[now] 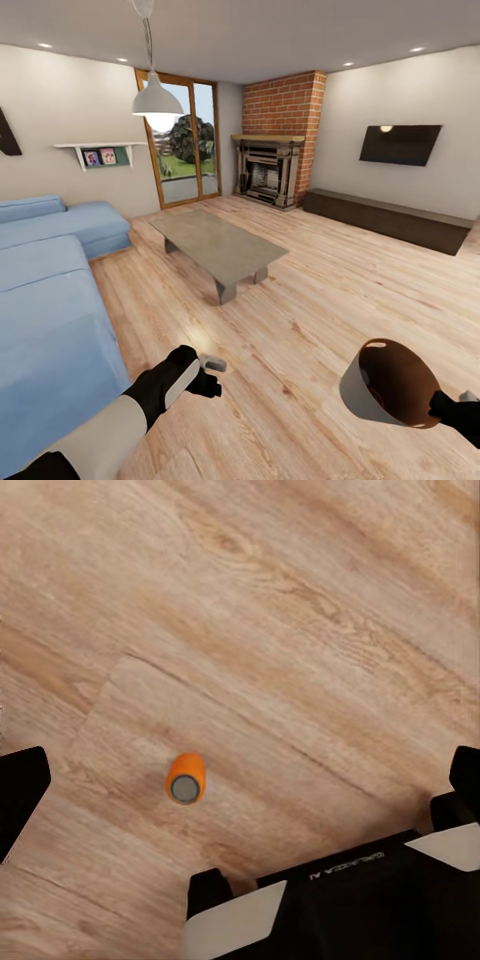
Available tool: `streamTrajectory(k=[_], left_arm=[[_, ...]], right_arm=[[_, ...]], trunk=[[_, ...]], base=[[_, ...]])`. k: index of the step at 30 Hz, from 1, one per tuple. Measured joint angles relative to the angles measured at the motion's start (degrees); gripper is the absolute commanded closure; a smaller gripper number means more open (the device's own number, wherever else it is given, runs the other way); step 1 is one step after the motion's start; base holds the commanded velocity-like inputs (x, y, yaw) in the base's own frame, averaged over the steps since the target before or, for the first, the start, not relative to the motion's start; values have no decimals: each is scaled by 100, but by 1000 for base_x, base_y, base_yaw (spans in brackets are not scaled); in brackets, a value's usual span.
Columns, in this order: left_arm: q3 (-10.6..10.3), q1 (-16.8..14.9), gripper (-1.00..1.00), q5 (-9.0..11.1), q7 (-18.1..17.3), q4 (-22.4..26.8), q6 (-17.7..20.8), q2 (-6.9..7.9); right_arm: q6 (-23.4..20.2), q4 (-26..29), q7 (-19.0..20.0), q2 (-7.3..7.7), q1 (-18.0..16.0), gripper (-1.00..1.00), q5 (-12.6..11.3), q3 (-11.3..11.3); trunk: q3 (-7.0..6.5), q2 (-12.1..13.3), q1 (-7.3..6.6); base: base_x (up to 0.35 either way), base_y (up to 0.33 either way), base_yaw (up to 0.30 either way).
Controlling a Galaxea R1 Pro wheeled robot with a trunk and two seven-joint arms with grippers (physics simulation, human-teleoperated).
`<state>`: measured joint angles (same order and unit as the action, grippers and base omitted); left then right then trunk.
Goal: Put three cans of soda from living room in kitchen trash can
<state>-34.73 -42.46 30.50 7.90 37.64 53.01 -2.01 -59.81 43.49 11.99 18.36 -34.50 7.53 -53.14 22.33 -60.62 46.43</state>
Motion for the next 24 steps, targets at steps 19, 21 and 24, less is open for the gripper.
streamTrajectory(k=[19, 21, 24], left_arm=[[-17, 1, -100, 0, 4, 5, -26, 2], [-16, 1, -100, 0, 5, 2, -33, 5], [-17, 1, -100, 0, 11, 1, -43, 2]], right_arm=[[-4, 1, 3, -15, -1, 100, -49, 8], [1, 0, -1, -16, 0, 100, 30, 8], [-2, 0, 2, -17, 0, 100, -9, 14]], trunk=[[-16, 0, 0], [-16, 0, 0], [-16, 0, 0]], base=[[-75, 225, -91], [180, 146, -1], [214, 105, -1]])
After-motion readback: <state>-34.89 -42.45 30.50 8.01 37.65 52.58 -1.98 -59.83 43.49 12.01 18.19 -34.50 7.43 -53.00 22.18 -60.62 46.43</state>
